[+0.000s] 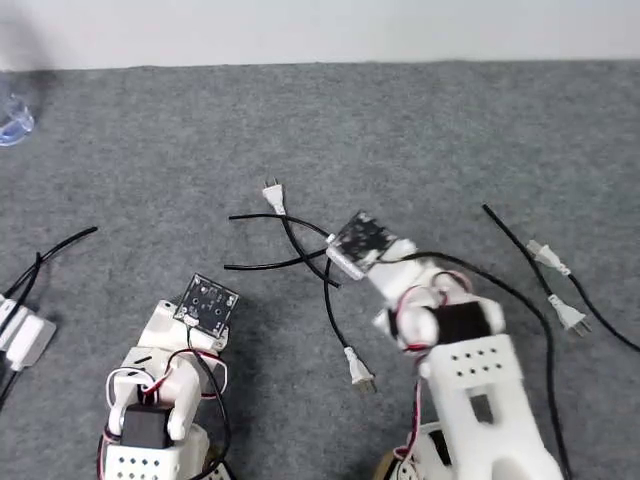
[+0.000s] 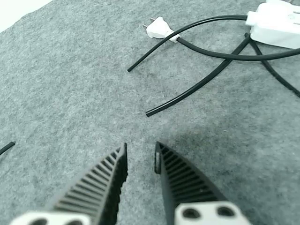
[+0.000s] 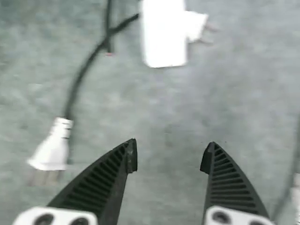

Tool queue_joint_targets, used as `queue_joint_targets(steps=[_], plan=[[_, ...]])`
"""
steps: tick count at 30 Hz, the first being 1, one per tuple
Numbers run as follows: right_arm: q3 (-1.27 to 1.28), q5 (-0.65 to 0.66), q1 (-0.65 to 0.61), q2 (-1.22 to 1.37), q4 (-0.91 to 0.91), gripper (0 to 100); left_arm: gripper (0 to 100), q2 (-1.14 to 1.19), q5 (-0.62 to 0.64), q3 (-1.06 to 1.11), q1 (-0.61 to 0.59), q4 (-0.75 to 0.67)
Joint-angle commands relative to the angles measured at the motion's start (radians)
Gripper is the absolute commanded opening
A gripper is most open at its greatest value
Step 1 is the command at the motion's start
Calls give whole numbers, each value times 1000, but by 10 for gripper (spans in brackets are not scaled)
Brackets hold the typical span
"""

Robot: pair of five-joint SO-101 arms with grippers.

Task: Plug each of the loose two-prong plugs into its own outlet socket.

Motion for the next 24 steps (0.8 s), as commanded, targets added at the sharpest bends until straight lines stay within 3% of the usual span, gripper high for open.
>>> queue_joint_targets(steps=[1, 6, 12, 20, 24], plan=[[-14, -153, -108, 68, 13, 219, 89, -12, -9, -10, 6, 6], [-60, -245, -213, 203, 12, 219, 89, -12, -9, -10, 6, 6], [-109, -341, -236, 403, 12, 219, 89, -12, -9, -10, 5, 6], [-112, -344, -236, 654, -88, 219, 89, -12, -9, -10, 6, 6], [-192, -342, -237, 696, -28, 219, 89, -12, -9, -10, 6, 6]])
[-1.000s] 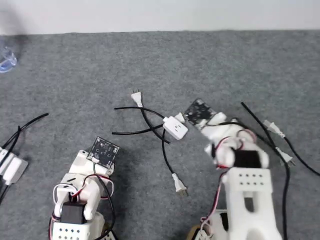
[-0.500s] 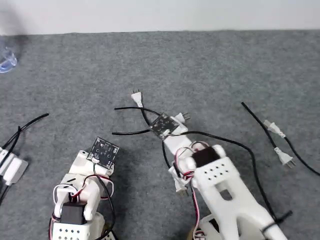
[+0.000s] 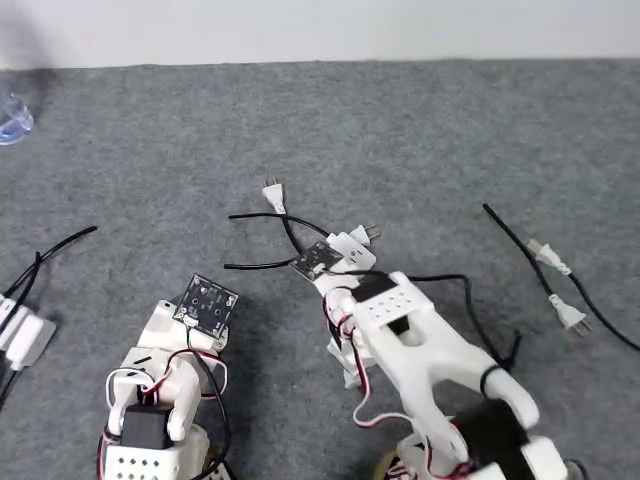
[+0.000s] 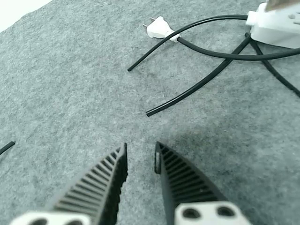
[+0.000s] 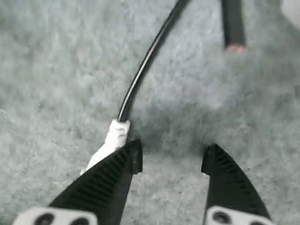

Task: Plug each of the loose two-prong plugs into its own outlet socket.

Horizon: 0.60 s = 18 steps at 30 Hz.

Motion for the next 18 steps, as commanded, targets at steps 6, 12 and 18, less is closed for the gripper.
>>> queue_joint_targets(steps=[6, 12, 18], plan=[[-304, -8, -16, -19, 252, 219, 89, -12, -9, -10, 6, 6], [-347, -97, -117, -22, 302, 219, 89, -12, -9, -10, 6, 6], [-328, -190, -315, -13, 349, 219, 89, -12, -9, -10, 6, 6]])
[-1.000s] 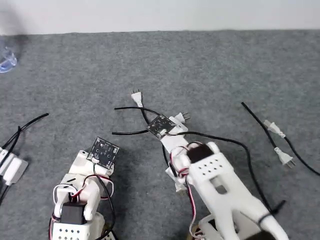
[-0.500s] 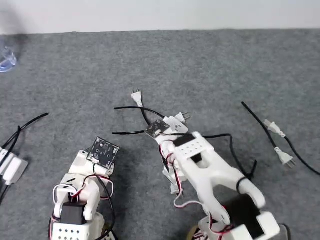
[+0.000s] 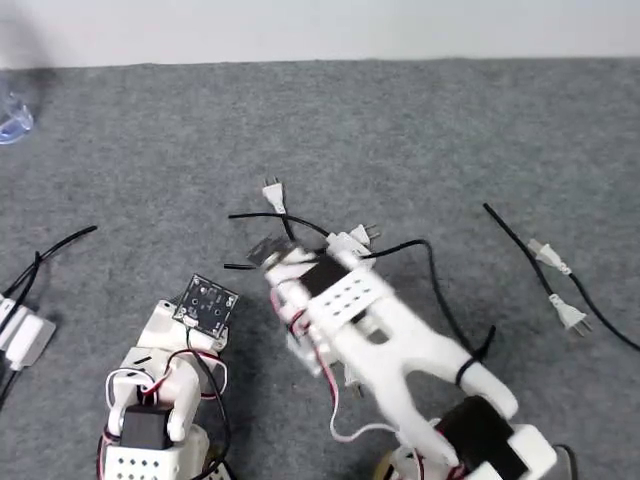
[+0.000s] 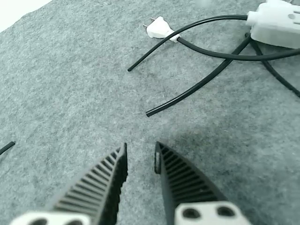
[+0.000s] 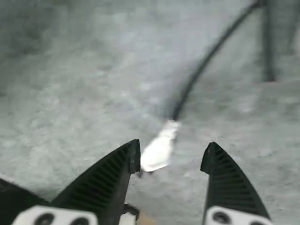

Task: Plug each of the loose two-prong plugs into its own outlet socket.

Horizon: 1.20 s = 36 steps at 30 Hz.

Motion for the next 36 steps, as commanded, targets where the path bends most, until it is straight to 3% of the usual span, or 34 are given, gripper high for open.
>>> queue_joint_targets(steps=[1, 6, 11, 15, 17, 19, 21, 25, 32, 36], plan=[[-28, -26, -91, -16, 18, 219, 89, -12, -9, -10, 6, 6], [52, -25, -94, -15, 12, 219, 90, -12, -11, -10, 8, 18], [203, -8, -77, -15, -154, 217, 90, -12, -11, -10, 8, 18], [282, 133, -15, -15, -249, 195, 90, -12, -11, -10, 8, 18], [305, 203, 28, -15, -271, 111, 90, -12, -11, -10, 8, 18], [308, 255, 87, -15, -283, 0, 90, -12, -11, -10, 8, 18], [308, 293, 159, -15, -280, 45, 90, -12, -11, -10, 8, 18], [261, 420, 328, -27, -248, 13, 90, -12, -11, -10, 8, 18], [-107, 591, 677, -27, 16, 9, 90, -12, -11, -10, 8, 18], [-288, 700, 863, -16, 51, 9, 90, -12, -11, -10, 8, 18]])
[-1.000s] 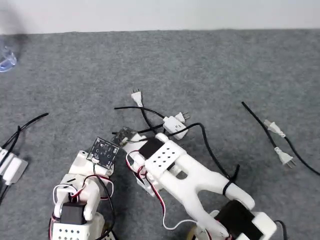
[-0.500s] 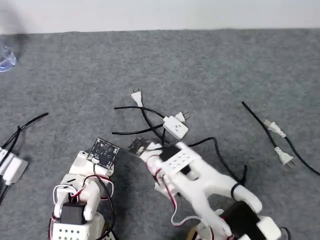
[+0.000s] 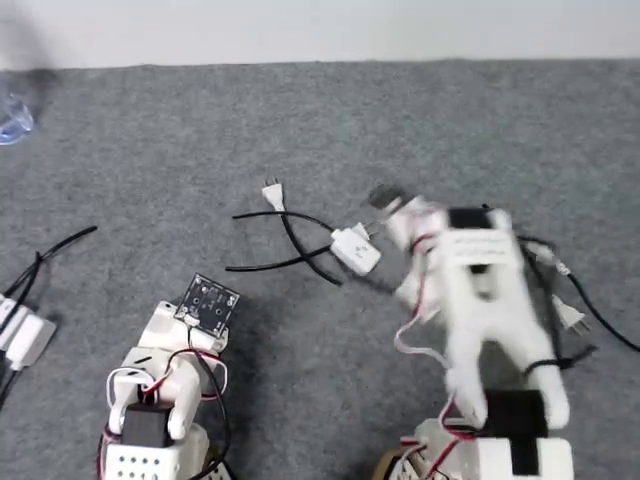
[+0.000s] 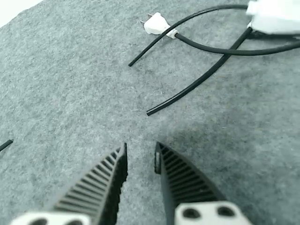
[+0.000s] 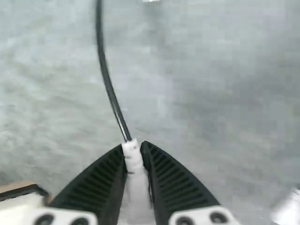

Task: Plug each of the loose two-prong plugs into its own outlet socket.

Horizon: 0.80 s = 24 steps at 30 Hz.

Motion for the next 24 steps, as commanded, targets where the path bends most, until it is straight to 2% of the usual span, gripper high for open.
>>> queue_joint_targets(steps=[1, 10, 17, 20, 24], plan=[[-186, 114, 177, -4, 30, 9, 90, -12, -8, -10, 6, 3], [-212, 325, 530, -4, -160, 8, 90, -12, -8, -10, 6, 3], [-149, 354, 648, 71, -351, 18, 90, -12, -8, -10, 6, 3], [-137, 354, 659, 119, -383, 135, 90, -12, -8, -10, 6, 3], [-135, 351, 664, 130, -372, 422, 90, -12, -8, -10, 6, 3]])
